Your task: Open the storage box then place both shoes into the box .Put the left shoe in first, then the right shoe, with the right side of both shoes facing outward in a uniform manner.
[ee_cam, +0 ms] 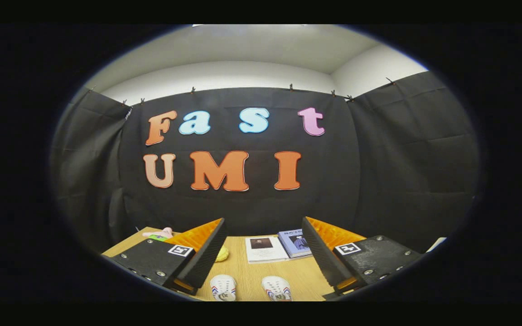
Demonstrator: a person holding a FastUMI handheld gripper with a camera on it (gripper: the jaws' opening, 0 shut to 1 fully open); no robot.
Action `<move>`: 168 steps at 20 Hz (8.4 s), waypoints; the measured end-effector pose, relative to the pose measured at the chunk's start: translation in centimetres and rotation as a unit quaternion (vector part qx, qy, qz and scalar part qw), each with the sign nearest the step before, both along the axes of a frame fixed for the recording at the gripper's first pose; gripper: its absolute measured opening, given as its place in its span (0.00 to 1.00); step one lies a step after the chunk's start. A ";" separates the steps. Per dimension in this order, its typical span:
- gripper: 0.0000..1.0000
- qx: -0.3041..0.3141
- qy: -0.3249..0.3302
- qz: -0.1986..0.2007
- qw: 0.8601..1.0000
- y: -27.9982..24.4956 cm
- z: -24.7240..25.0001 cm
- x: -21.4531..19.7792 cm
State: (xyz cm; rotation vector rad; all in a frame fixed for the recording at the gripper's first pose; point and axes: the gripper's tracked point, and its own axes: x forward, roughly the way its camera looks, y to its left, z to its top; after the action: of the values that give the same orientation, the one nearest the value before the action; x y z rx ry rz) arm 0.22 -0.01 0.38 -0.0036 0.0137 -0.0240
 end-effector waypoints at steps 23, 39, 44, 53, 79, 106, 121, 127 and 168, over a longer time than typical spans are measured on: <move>0.98 0.109 0.132 0.136 0.976 6.7 -11.2 0.8; 0.98 0.253 0.320 0.238 0.882 13.8 -25.8 0.1; 0.98 0.334 0.371 0.278 0.821 16.3 -28.9 -0.9; 0.98 0.485 0.426 0.337 0.685 21.0 -31.4 -1.7; 0.75 0.546 0.434 0.403 0.592 24.4 -27.7 -3.6; 0.03 0.464 0.368 0.414 0.692 35.6 -15.8 -4.9; 0.05 0.392 0.390 0.439 0.708 46.8 -14.9 -7.4; 0.46 0.363 0.371 0.420 0.745 46.2 -15.5 -6.6; 0.97 0.105 0.361 0.059 0.925 8.0 -36.8 -0.8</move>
State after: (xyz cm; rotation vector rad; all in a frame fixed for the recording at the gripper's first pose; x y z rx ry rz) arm -0.60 7.95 -36.39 0.2023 0.7558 0.1002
